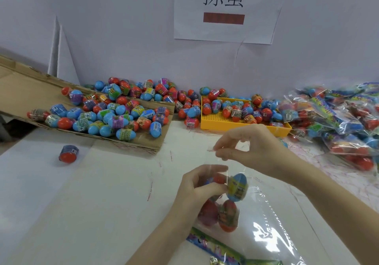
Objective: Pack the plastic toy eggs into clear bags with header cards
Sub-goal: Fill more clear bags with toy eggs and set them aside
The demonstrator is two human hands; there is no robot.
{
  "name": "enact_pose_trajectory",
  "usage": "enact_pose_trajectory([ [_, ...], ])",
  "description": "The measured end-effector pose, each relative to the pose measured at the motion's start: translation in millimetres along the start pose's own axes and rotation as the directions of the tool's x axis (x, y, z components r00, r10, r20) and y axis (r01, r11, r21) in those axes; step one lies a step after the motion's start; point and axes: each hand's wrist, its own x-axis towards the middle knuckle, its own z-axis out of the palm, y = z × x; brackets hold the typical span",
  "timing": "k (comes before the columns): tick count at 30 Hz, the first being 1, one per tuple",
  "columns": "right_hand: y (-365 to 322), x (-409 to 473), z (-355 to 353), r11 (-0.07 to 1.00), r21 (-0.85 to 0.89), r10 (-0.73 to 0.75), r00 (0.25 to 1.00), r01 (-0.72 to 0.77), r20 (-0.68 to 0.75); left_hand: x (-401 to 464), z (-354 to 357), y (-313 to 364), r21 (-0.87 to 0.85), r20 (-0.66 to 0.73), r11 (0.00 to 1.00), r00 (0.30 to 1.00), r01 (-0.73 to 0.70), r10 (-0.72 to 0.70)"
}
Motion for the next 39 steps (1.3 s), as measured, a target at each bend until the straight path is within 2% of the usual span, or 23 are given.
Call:
enact_pose_trajectory([
  [4,0.5,-3.0,3.7,0.998,0.052,-0.035,0.999,0.036,-0.021,-2.2,0.6,6.3,-0.009,-0.033,0.992,0.992,-0.124,0.124],
  [8,-0.3,-4.1,4.6,0.995,0.05,-0.077,0.994,0.081,-0.081,0.9,1.9,5.7,0.024,-0.182,0.983,0.966,-0.181,0.183],
  [10,0.1,-5.8,6.2,0.993,-0.033,-0.117,0.986,0.114,-0.119,1.3,2.2,3.0,0.074,-0.194,0.978,0.96,-0.193,0.204],
  [14,-1.4,-11.6,12.5,0.906,-0.37,-0.292,0.937,0.207,-0.191,-0.5,2.4,-2.8,0.175,-0.171,0.948,0.941,-0.264,0.293],
  [17,-1.8,-12.5,15.3,0.892,-0.393,-0.311,0.933,0.221,-0.182,-1.2,2.0,-4.6,0.269,-0.172,0.91,0.914,-0.315,0.367],
  [22,-2.3,-12.4,16.4,0.857,-0.457,-0.344,0.925,0.239,-0.161,-1.7,2.1,-7.2,0.328,-0.154,0.885,0.905,-0.332,0.397],
  [26,-5.4,-13.8,17.7,0.739,-0.626,-0.434,0.887,0.249,-0.16,-0.7,1.2,-7.8,0.363,-0.149,0.86,0.889,-0.358,0.433],
  [31,-8.3,-12.8,16.5,0.643,-0.723,-0.481,0.868,0.253,-0.124,-1.5,0.2,-10.1,0.443,-0.143,0.824,0.879,-0.354,0.455],
  [39,-8.4,-9.2,14.6,0.713,-0.654,-0.421,0.9,0.254,-0.109,-3.0,0.5,-10.0,0.469,-0.149,0.819,0.885,-0.33,0.442],
])
